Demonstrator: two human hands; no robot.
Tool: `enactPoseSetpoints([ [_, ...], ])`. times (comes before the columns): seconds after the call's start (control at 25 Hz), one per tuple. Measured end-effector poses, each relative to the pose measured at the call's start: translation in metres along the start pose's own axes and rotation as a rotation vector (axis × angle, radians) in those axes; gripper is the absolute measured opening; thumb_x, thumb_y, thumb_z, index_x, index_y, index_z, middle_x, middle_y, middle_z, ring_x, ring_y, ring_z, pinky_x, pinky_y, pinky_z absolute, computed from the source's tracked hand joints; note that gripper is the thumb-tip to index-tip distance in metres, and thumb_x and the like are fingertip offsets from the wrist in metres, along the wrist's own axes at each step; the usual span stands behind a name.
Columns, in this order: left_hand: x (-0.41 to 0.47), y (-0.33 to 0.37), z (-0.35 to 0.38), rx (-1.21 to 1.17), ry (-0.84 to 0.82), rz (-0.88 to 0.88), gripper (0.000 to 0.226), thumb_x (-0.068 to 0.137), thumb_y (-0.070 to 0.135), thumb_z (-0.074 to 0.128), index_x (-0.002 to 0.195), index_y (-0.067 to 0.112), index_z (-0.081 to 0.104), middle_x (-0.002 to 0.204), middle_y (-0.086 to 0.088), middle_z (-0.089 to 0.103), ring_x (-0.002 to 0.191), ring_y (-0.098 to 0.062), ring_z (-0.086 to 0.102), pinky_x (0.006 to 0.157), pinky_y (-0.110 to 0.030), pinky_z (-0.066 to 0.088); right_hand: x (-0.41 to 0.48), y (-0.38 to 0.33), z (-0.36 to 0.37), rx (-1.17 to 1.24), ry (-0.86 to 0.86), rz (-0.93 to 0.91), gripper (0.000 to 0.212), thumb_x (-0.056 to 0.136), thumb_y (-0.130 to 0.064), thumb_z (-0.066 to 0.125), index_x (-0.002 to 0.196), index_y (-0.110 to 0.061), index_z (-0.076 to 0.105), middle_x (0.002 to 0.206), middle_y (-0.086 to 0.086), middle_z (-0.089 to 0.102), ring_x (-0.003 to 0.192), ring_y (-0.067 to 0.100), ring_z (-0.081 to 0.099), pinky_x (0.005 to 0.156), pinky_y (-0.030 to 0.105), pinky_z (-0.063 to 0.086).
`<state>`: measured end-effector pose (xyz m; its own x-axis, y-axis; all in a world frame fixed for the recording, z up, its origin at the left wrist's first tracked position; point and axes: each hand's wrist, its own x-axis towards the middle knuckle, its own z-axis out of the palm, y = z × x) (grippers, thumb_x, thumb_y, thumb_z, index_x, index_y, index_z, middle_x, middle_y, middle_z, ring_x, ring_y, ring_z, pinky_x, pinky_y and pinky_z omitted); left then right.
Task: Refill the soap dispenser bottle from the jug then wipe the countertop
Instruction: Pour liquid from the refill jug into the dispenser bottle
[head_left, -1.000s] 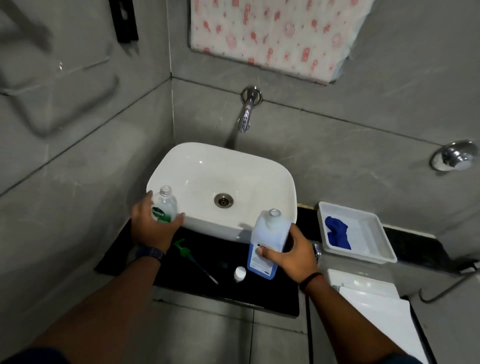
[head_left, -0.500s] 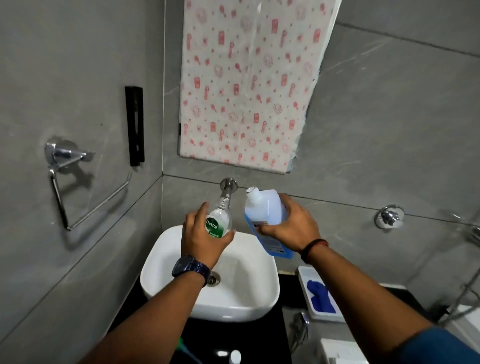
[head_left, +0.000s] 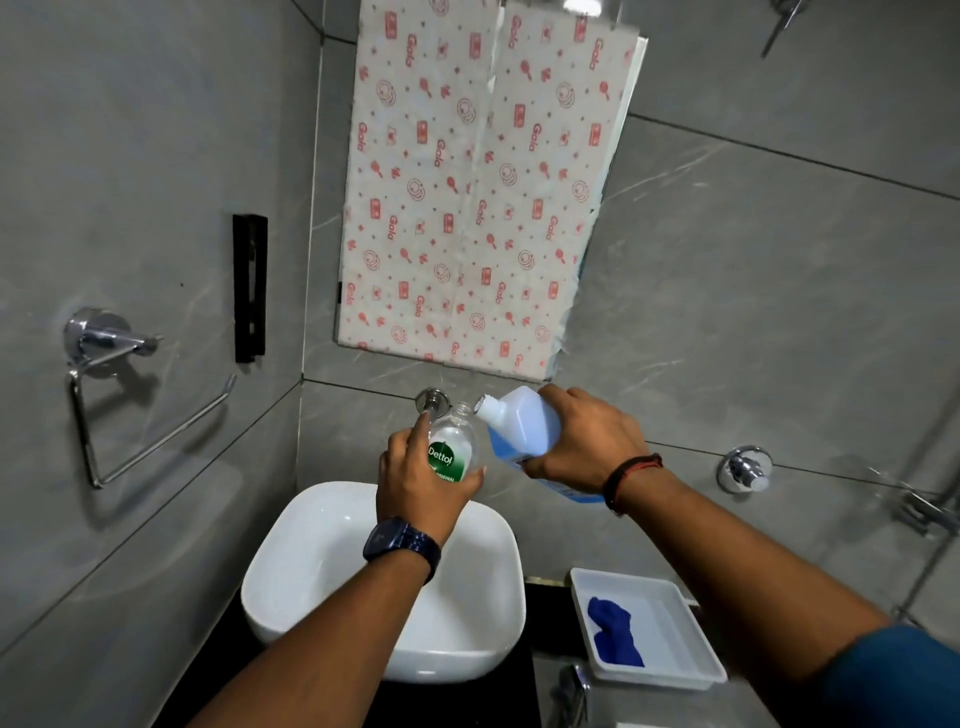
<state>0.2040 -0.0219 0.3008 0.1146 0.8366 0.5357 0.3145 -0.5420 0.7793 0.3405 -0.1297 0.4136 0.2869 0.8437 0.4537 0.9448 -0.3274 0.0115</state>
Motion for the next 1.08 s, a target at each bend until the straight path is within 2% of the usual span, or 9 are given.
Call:
enactPoseSetpoints([
  [0.2,0.003,0.013,-0.001,0.011,0.002,0.003,0.093,0.052,0.046,0.083,0.132,0.028,0.041,0.118,-0.004,0.051,0.103,-0.027,0.051,0.076,-0.037,0.051,0.008,0.005,-0.011,-0.017,0.012,-0.001,0.073,0.053,-0.057,0.072,0.117,-0.034,0.044,0.097,-0.004,0.057,0.084,0.023,0.055,0.063,0.030,0.041],
  [0.36,0.007,0.018,-0.003,0.010,0.002,0.004,0.092,0.051,0.047,0.083,0.131,0.030,0.041,0.118,-0.003,0.052,0.102,-0.027,0.052,0.077,-0.038,0.052,0.016,0.004,-0.019,-0.069,0.013,-0.025,0.072,0.053,-0.057,0.072,0.115,-0.032,0.045,0.091,-0.004,0.054,0.075,0.019,0.046,0.061,0.029,0.040],
  [0.64,0.011,0.017,-0.007,0.022,0.011,0.018,0.088,0.050,0.047,0.083,0.126,0.035,0.041,0.115,-0.001,0.052,0.100,-0.026,0.052,0.072,-0.035,0.052,0.025,0.000,-0.026,-0.146,-0.012,-0.061,0.067,0.053,-0.057,0.071,0.110,-0.032,0.045,0.092,-0.003,0.057,0.077,0.020,0.052,0.063,0.032,0.049],
  [1.08,0.013,0.012,-0.009,0.036,0.019,0.032,0.088,0.049,0.047,0.083,0.124,0.036,0.037,0.114,-0.003,0.053,0.098,-0.026,0.052,0.069,-0.032,0.047,0.032,-0.007,-0.030,-0.220,-0.055,-0.106,0.075,0.059,-0.055,0.075,0.122,-0.029,0.042,0.105,0.001,0.059,0.088,0.022,0.056,0.069,0.037,0.055],
])
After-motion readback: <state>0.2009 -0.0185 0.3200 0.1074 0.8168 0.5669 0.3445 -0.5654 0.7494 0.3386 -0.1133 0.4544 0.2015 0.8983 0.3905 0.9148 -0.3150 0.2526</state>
